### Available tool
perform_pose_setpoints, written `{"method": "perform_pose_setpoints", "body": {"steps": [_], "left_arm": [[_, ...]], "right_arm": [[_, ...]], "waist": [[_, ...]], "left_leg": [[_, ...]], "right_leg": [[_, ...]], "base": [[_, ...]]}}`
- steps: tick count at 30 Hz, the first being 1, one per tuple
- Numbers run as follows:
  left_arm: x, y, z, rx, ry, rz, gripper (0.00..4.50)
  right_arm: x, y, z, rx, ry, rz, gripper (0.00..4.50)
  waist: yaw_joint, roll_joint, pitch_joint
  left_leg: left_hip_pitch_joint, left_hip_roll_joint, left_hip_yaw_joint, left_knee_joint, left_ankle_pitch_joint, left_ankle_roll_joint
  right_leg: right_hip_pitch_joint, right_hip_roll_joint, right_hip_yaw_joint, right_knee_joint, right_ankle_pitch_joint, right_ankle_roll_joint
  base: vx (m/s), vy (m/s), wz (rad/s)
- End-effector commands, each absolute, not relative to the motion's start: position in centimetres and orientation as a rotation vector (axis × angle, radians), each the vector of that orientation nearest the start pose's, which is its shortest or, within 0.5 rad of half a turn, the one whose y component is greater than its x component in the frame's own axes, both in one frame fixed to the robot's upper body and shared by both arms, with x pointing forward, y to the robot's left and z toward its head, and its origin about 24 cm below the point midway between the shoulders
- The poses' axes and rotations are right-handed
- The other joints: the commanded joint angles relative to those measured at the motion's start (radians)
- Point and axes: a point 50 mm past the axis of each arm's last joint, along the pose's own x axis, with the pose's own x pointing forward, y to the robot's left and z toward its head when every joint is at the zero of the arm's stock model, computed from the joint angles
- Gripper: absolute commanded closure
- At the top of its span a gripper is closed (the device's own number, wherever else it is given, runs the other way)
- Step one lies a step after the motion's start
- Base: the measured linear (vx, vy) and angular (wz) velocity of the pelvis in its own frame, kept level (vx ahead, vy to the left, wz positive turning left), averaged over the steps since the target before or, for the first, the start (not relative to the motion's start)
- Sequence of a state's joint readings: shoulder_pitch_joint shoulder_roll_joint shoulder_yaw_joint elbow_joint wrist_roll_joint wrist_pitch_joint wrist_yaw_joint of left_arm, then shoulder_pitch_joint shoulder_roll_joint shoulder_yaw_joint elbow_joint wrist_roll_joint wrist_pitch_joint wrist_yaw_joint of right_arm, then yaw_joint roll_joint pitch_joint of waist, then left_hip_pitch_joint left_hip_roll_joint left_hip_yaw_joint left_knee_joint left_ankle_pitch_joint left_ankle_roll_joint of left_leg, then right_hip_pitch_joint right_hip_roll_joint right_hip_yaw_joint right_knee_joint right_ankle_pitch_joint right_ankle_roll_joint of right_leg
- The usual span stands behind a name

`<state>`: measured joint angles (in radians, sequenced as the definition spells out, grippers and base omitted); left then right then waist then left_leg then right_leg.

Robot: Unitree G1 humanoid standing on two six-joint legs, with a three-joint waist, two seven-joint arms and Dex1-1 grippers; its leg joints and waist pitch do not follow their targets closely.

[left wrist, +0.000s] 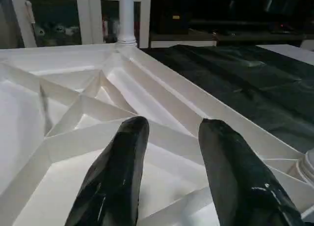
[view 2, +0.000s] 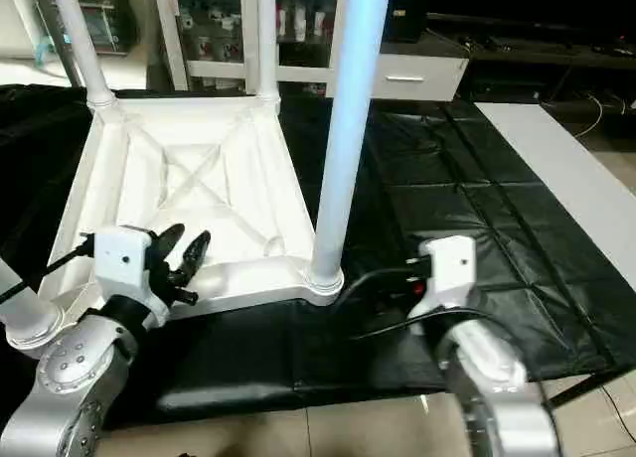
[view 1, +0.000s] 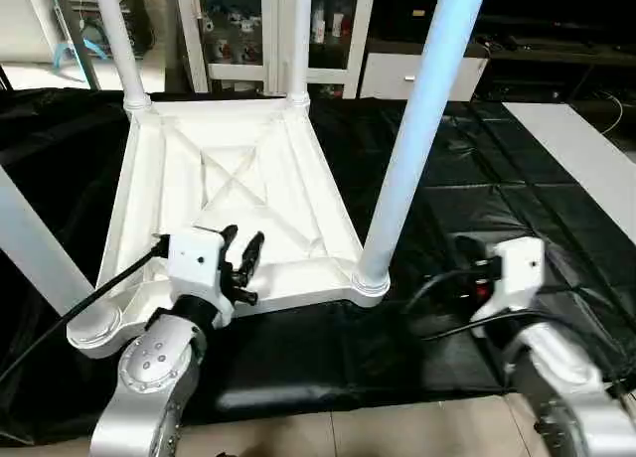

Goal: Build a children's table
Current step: Rotate leg to tighten

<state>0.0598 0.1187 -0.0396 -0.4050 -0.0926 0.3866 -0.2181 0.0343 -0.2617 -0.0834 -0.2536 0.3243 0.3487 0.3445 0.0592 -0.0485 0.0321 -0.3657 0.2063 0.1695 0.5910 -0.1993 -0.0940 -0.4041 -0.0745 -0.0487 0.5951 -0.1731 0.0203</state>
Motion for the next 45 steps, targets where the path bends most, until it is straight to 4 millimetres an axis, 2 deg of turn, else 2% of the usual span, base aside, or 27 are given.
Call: {"method": "perform_pose_setpoints", "body": {"steps": [1, 6, 10, 15, 16, 17, 18, 19, 20, 21, 22, 24, 25, 26, 27, 30, 31, 32, 33, 34, 35, 36, 37, 39, 40, 41, 45], "left_arm": [[23.7, 14.3, 8.7, 0.03, 0.038, -0.288, 2.48], [23.4, 14.8, 8.8, 0.042, 0.035, -0.282, 2.48], [23.8, 15.1, 8.8, 0.046, 0.034, -0.262, 2.48], [24.1, 15.2, 9.0, 0.048, 0.03, -0.257, 2.48], [24.2, 15.2, 9.1, 0.047, 0.028, -0.255, 2.48], [24.3, 15.3, 9.1, 0.052, 0.031, -0.249, 2.48], [24.3, 15.4, 9.1, 0.042, 0.024, -0.23, 2.48], [24.2, 15.5, 9.3, 0.031, 0.014, -0.213, 2.48], [24.1, 15.4, 9.4, 0.023, 0.001, -0.209, 2.48], [23.9, 15.4, 9.3, 0.027, 0.005, -0.199, 2.48], [23.6, 15.4, 9.1, 0.042, -0.006, -0.193, 2.48], [23.4, 15.1, 8.9, 0.036, 0.0, -0.194, 2.48], [23.4, 14.9, 8.7, 0.049, 0.015, -0.2, 2.48], [23.5, 14.7, 8.6, 0.057, 0.021, -0.206, 2.48], [23.6, 14.6, 8.7, 0.06, 0.019, -0.215, 2.48], [24.3, 14.1, 8.8, 0.057, 0.008, -0.22, 2.48], [24.4, 14.0, 8.8, 0.057, 0.006, -0.22, 2.48], [24.6, 13.9, 8.9, 0.059, 0.002, -0.224, 2.48], [24.6, 13.9, 9.0, 0.056, -0.002, -0.227, 2.48], [24.6, 13.9, 9.0, 0.054, -0.004, -0.229, 2.48], [24.7, 13.9, 8.9, 0.058, -0.005, -0.223, 2.48], [24.7, 13.9, 8.9, 0.058, -0.005, -0.223, 2.48], [24.7, 14.0, 8.8, 0.055, -0.003, -0.217, 2.48], [24.7, 13.9, 8.7, 0.067, -0.002, -0.212, 2.48], [24.8, 13.8, 8.7, 0.061, -0.001, -0.213, 2.48], [24.7, 13.7, 8.7, 0.055, -0.004, -0.219, 2.48], [24.5, 13.4, 8.5, 0.044, -0.001, -0.239, 2.48]], "right_arm": [[24.2, -19.1, 7.7, 0.075, 0.104, 0.33, 0.0], [23.8, -18.7, 7.7, 0.078, 0.108, 0.368, 0.0], [24.4, -17.6, 7.3, 0.104, 0.113, 0.387, 0.0], [24.6, -17.1, 7.2, 0.113, 0.115, 0.398, 0.0], [24.6, -17.1, 7.2, 0.115, 0.116, 0.398, 0.0], [24.6, -17.2, 7.1, 0.118, 0.117, 0.394, 0.0], [24.7, -17.2, 7.0, 0.12, 0.119, 0.384, 0.0], [24.8, -17.2, 7.0, 0.122, 0.119, 0.373, 0.0], [24.8, -17.2, 7.0, 0.122, 0.112, 0.376, 0.0], [24.8, -17.1, 7.0, 0.127, 0.107, 0.379, 0.0], [24.7, -17.2, 6.7, 0.116, 0.111, 0.372, 0.0], [24.5, -17.3, 6.5, 0.112, 0.118, 0.367, 0.0], [24.4, -17.6, 6.2, 0.104, 0.126, 0.339, 0.0], [24.4, -17.8, 6.2, 0.102, 0.127, 0.323, 0.0], [24.4, -17.9, 6.1, 0.108, 0.126, 0.313, 0.0], [24.2, -18.3, 6.2, 0.114, 0.116, 0.283, 0.0], [24.2, -18.3, 6.2, 0.112, 0.114, 0.281, 0.0], [24.2, -18.4, 6.3, 0.111, 0.111, 0.279, 0.0], [24.1, -18.4, 6.3, 0.111, 0.11, 0.278, 0.0], [24.1, -18.4, 6.4, 0.11, 0.107, 0.277, 0.0], [24.1, -18.5, 6.4, 0.107, 0.103, 0.273, 0.0], [24.1, -18.5, 6.4, 0.107, 0.103, 0.273, 0.0], [24.1, -18.5, 6.4, 0.101, 0.1, 0.273, 0.0], [24.1, -18.6, 6.4, 0.098, 0.102, 0.272, 0.0], [24.1, -18.7, 6.3, 0.096, 0.102, 0.272, 0.0], [24.1, -18.8, 6.3, 0.108, 0.102, 0.257, 0.0], [24.1, -18.8, 6.4, 0.096, 0.091, 0.256, 0.0]], "waist": [[0.001, 0.0, -0.041], [-0.002, -0.012, -0.049], [-0.002, -0.01, -0.096], [-0.011, 0.014, -0.073], [-0.018, 0.028, -0.054], [0.021, 0.028, -0.029], [0.07, 0.029, -0.009], [0.118, 0.018, -0.002], [0.102, -0.047, -0.04], [0.076, -0.072, 0.007], [0.085, -0.052, 0.015], [0.119, -0.051, 0.021], [0.115, -0.014, 0.002], [0.085, 0.013, -0.001], [0.075, 0.02, 0.002], [0.061, 0.037, 0.029], [0.092, 0.045, 0.046], [0.221, 0.048, 0.037], [0.189, 0.015, 0.026], [0.147, -0.076, 0.047], [0.183, -0.042, 0.042], [0.198, -0.035, 0.069], [0.223, -0.029, 0.055], [0.232, -0.004, 0.022], [0.176, 0.024, 0.008], [0.148, 0.022, -0.039], [0.094, 0.007, -0.037]], "left_leg": [[0.0, 0.017, -0.002, -0.077, -0.24, 0.008], [-0.021, 0.008, 0.005, -0.055, -0.015, 0.071], [-0.068, -0.035, 0.018, 0.009, 0.436, 0.297], [-0.099, 0.011, 0.012, -0.011, -0.118, 0.278], [-0.101, 0.065, 0.001, -0.077, -0.392, 0.223], [-0.151, 0.12, 0.005, -0.169, -0.633, 0.104], [-0.181, 0.11, 0.057, -0.204, -0.743, 0.05], [-0.198, 0.114, 0.097, -0.198, -0.798, 0.009], [-0.091, 0.078, 0.13, 0.031, -0.537, -0.083], [-0.002, 0.021, 0.035, 0.298, -0.31, -0.056], [-0.117, -0.037, -0.035, 0.289, -0.157, 0.033], [-0.045, -0.059, -0.075, 0.226, -0.239, 0.005], [0.067, -0.017, -0.079, 0.112, -0.364, -0.005], [0.086, 0.045, -0.107, 0.001, -0.555, -0.01], [0.073, 0.068, -0.109, -0.039, -0.597, -0.01], [0.061, 0.072, -0.061, -0.153, -0.875, -0.016], [-0.021, 0.093, -0.008, -0.24, -1.045, -0.032], [-0.066, 0.06, 0.108, -0.201, -0.968, -0.008], [-0.03, 0.064, 0.133, -0.166, -0.814, -0.015], [0.181, -0.004, 0.057, 0.183, -0.425, 0.009], [0.034, -0.095, -0.039, 0.188, -0.188, 0.161], [0.027, -0.087, -0.064, 0.187, -0.141, 0.145], [0.056, -0.078, -0.07, 0.153, -0.21, 0.117], [0.144, -0.045, -0.07, 0.02, -0.286, 0.1], [0.259, 0.054, -0.165, -0.115, -0.406, 0.155], [0.288, 0.123, -0.213, -0.105, -0.409, 0.247], [0.198, 0.031, -0.098, -0.103, -0.006, 0.365]], "right_leg": [[0.036, -0.038, 0.035, -0.072, -0.25, -0.068], [0.026, -0.027, 0.032, -0.062, -0.048, -0.115], [-0.022, 0.009, -0.007, -0.045, 0.446, -0.251], [-0.085, 0.016, -0.065, -0.137, -0.304, -0.144], [-0.07, 0.039, -0.101, -0.078, -0.46, -0.055], [-0.001, 0.034, -0.109, 0.186, -0.351, -0.033], [0.002, 0.051, -0.117, 0.233, -0.357, -0.044], [0.047, 0.027, -0.047, 0.287, -0.475, -0.028], [-0.033, -0.032, 0.057, 0.189, -0.963, 0.07], [-0.214, -0.173, 0.097, -0.109, -1.378, 0.065], [-0.074, -0.13, 0.171, -0.098, -1.385, 0.04], [-0.029, -0.096, 0.161, -0.042, -1.155, -0.005], [-0.035, -0.063, 0.111, -0.019, -0.827, -0.073], [-0.036, -0.004, 0.056, 0.031, -0.479, -0.108], [-0.01, -0.011, 0.04, 0.052, -0.336, -0.117], [0.079, -0.018, -0.02, 0.048, -0.311, -0.077], [0.166, 0.007, -0.066, 0.177, -0.38, -0.05], [0.205, 0.034, -0.072, 0.248, -0.395, -0.049], [0.211, 0.016, -0.016, 0.244, -0.562, -0.045], [0.012, -0.131, 0.084, -0.137, -1.298, -0.017], [0.179, -0.154, 0.237, -0.16, -1.243, -0.112], [0.168, -0.148, 0.239, -0.166, -1.238, -0.121], [0.191, -0.105, 0.27, -0.144, -1.077, -0.167], [0.195, -0.01, 0.224, -0.093, -0.646, -0.21], [0.062, 0.062, 0.096, 0.076, -0.426, -0.136], [-0.004, 0.02, 0.025, 0.191, -0.286, -0.025], [-0.096, 0.005, -0.041, 0.172, 0.03, -0.008]], "base": [[0.0, 0.0, 0.0], [0.0, 0.0, 0.0], [-0.035, 0.002, -0.01], [-0.186, 0.032, -0.02], [-0.217, 0.032, -0.09], [-0.25, -0.013, -0.01], [-0.244, -0.076, 0.15], [-0.244, -0.076, 0.15], [-0.108, -0.135, 0.19], [-0.067, -0.075, 0.08], [-0.067, -0.075, 0.08], [-0.145, 0.046, 0.24], [-0.154, 0.057, 0.37], [-0.195, 0.052, 0.38], [-0.183, 0.095, 0.18], [-0.154, 0.094, 0.11], [-0.151, 0.07, 0.06], [-0.123, 0.017, 0.18], [0.052, -0.078, 0.13], [0.052, -0.078, 0.13], [0.185, -0.104, 0.02], [0.11, -0.029, 0.25], [0.11, -0.029, 0.25], [0.045, 0.035, 0.51], [0.048, 0.052, 0.5], [0.115, 0.078, 0.21], [0.187, 0.073, 0.05]]}}
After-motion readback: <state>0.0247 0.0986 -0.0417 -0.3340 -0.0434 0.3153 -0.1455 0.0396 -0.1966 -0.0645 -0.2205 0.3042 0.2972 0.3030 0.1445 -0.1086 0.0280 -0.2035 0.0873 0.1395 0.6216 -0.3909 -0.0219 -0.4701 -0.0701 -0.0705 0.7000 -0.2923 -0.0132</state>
